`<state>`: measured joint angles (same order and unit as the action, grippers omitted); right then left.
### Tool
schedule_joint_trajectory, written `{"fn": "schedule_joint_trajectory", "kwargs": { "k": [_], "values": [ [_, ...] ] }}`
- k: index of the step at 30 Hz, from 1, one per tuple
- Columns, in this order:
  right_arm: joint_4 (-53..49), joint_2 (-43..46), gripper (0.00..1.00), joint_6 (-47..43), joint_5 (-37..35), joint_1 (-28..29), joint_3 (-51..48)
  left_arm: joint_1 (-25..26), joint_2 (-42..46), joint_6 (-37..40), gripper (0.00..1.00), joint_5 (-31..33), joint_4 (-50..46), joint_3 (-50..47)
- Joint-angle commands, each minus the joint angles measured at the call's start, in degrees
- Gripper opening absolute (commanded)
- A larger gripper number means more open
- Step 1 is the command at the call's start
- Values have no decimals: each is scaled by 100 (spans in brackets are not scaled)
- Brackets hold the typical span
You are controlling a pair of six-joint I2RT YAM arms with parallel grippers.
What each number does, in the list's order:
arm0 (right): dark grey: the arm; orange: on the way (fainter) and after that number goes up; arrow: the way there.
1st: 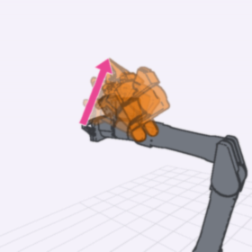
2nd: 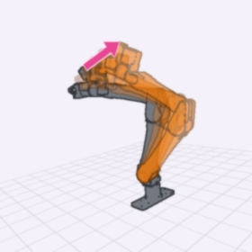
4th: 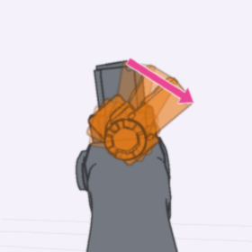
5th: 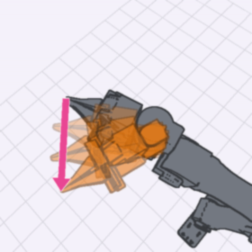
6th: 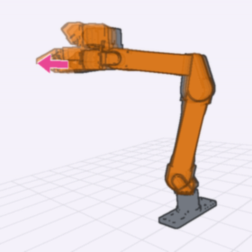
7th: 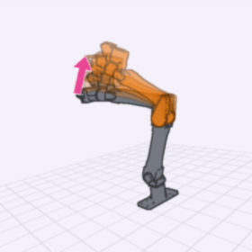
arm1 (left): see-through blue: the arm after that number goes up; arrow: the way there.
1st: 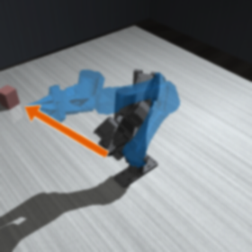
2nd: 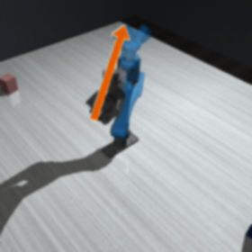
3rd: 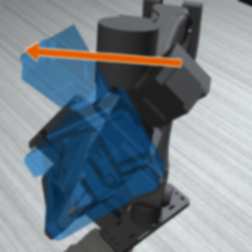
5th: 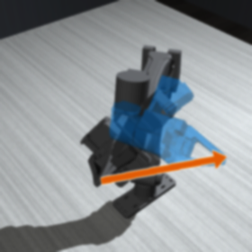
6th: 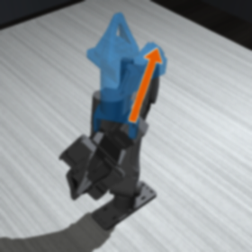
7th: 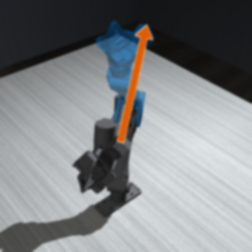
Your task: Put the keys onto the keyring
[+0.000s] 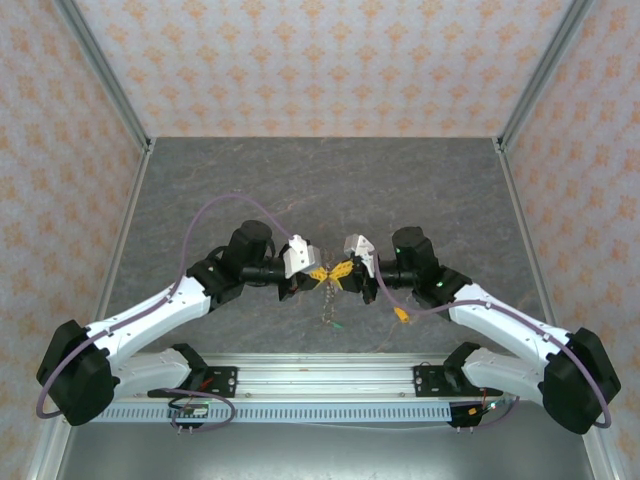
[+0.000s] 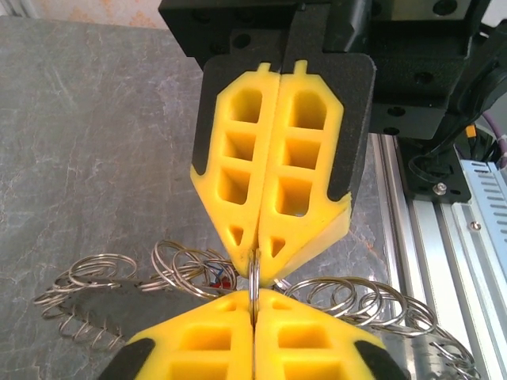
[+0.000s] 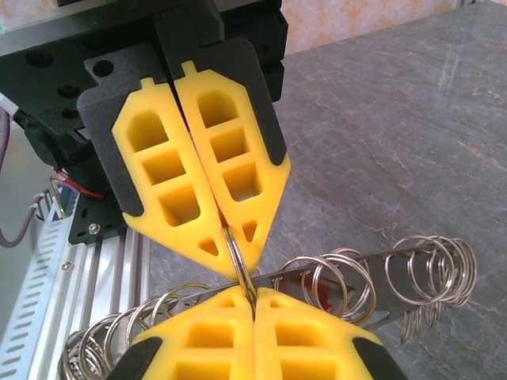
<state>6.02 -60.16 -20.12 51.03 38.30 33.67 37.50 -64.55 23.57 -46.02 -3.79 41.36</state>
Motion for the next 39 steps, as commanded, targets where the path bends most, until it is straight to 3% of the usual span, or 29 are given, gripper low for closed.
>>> {"fn": "schedule_joint_trajectory", "kwargs": {
  "k": [1, 9, 18, 24, 28, 34, 39],
  "values": [
    [111, 16, 0, 17, 92, -12, 221, 53, -60, 409, 10, 55, -560, 360],
    [-884, -110, 0, -535, -214, 189, 772, 153, -246, 854, 13, 408, -1410, 725],
    [-1506, -180, 0, -878, -444, 386, 1198, 212, -298, 862, 1, 724, -1530, 743],
    [-1595, -95, 0, -921, -519, 407, 1189, 214, -305, 844, 0, 696, -1502, 719],
    [-1369, -28, 0, -877, -556, 406, 921, 206, -132, 684, 0, 434, -1040, 536],
    [-135, -4, 7, -255, -73, 244, 219, 180, 97, 245, 0, -252, -92, 248],
    [333, 22, 11, -27, 25, 178, 52, 170, 61, 141, 0, -484, 96, 237]
  ]
}}
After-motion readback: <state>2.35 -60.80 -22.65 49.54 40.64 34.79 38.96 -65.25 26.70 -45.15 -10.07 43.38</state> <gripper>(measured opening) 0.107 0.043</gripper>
